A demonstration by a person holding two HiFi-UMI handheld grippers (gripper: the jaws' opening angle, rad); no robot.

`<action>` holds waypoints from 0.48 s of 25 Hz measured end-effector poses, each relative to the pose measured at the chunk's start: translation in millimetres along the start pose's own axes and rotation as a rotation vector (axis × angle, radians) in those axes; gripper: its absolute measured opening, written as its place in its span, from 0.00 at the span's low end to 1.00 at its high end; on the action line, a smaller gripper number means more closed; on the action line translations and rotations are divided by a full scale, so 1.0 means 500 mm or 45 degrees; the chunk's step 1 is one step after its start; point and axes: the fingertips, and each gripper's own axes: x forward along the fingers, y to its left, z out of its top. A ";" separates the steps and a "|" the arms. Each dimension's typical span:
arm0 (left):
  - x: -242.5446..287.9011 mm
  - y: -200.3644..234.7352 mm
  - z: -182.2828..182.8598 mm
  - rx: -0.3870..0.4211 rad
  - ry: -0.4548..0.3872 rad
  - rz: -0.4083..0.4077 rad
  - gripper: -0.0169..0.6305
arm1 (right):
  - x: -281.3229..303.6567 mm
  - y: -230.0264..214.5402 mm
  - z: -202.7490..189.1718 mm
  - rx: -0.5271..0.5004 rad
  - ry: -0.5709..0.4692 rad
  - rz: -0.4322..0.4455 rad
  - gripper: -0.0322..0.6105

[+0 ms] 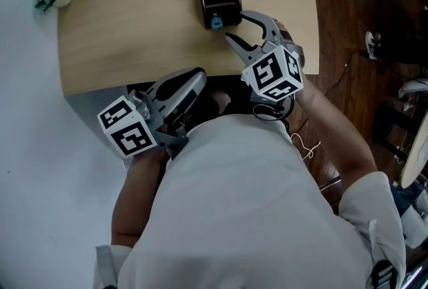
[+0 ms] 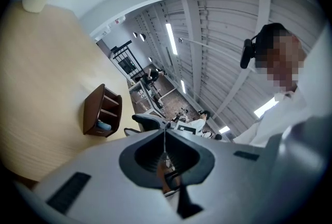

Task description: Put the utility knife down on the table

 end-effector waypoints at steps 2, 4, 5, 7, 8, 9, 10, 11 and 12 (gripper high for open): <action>-0.005 -0.004 -0.004 0.012 0.007 -0.013 0.03 | -0.028 -0.004 0.007 0.051 -0.008 -0.030 0.39; -0.013 -0.010 -0.010 0.017 0.010 -0.029 0.03 | -0.058 -0.004 0.015 0.119 -0.018 -0.052 0.39; -0.015 -0.015 -0.011 0.015 0.011 -0.037 0.03 | -0.072 -0.005 0.017 0.156 -0.020 -0.062 0.39; -0.015 -0.024 -0.006 0.017 0.013 -0.053 0.03 | -0.100 -0.011 0.019 0.239 -0.024 -0.078 0.39; -0.013 -0.029 -0.003 0.022 0.015 -0.060 0.03 | -0.113 -0.015 0.020 0.290 -0.031 -0.082 0.39; -0.012 -0.033 0.000 0.029 0.016 -0.067 0.03 | -0.125 -0.016 0.020 0.348 -0.040 -0.081 0.39; -0.012 -0.037 0.002 0.038 0.016 -0.073 0.03 | -0.136 -0.016 0.019 0.411 -0.047 -0.075 0.39; -0.011 -0.038 0.004 0.048 0.018 -0.076 0.03 | -0.144 -0.015 0.016 0.472 -0.050 -0.066 0.39; -0.010 -0.039 0.005 0.059 0.020 -0.077 0.03 | -0.151 -0.013 0.011 0.528 -0.049 -0.058 0.39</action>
